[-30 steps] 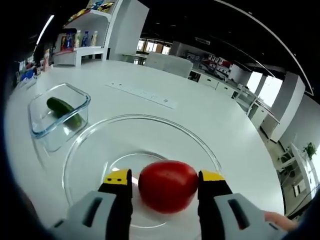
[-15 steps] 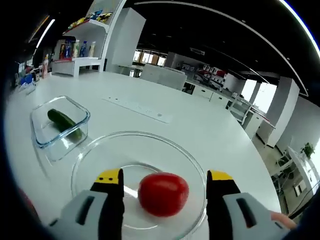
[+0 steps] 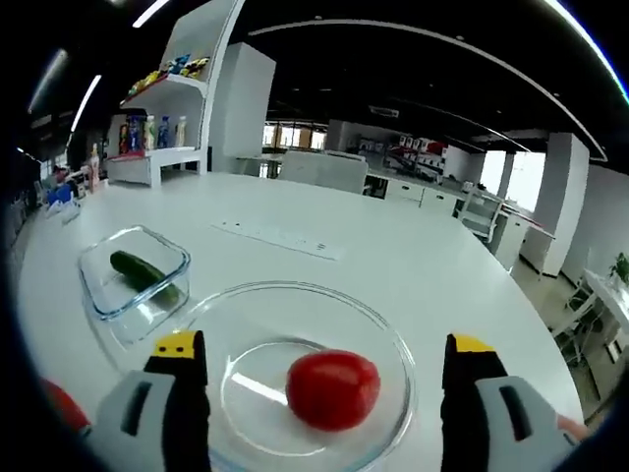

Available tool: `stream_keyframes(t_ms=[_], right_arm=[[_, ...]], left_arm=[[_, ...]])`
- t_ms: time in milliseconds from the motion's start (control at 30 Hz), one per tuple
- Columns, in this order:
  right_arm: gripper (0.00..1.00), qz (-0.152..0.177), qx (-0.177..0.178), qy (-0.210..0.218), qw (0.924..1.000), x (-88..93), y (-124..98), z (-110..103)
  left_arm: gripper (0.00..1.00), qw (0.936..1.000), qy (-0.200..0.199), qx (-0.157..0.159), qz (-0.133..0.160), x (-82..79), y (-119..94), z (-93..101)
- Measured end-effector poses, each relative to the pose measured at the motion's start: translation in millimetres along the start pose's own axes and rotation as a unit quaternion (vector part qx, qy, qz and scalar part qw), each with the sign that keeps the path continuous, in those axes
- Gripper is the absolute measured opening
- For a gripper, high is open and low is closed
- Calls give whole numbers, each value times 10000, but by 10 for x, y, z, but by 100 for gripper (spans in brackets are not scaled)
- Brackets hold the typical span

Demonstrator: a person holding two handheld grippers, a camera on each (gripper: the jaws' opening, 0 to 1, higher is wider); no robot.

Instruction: Sort the scattered tomatoes and cucumbers on the table and place them into their respective storage containers

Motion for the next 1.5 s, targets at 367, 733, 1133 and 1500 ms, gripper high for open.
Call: stream_keyframes(t_ms=[367,733,1133,1500], right_arm=[[97,261,-923,530,9940,-66,-183,-178],[97,809,-1643,634,9810,-303,-982,-281],[97,977,-1642,208,9813,-35,-1719,-125],[97,538,-1445,-329,9875,322,-2138,-55]], left_arm=[[95,10000,18,-41,-2,-2,-6,-16],[95,9999,46,-101,-15,-21,-23,-43],[95,9998,105,-138,-37,-62,8,-21],[95,9999,135,-61,-30,-103,56,30]])
Point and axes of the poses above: the point that each gripper's makers call its tool centre point, and the gripper's own axes: y roughly forward along the fingers, z roughly to its right, x roughly out of its underside, the point moved 4 cm from there along -y, roughly backward along the fingers, and after that the axes turned 8 degrees about y, right-handed, at the moved point
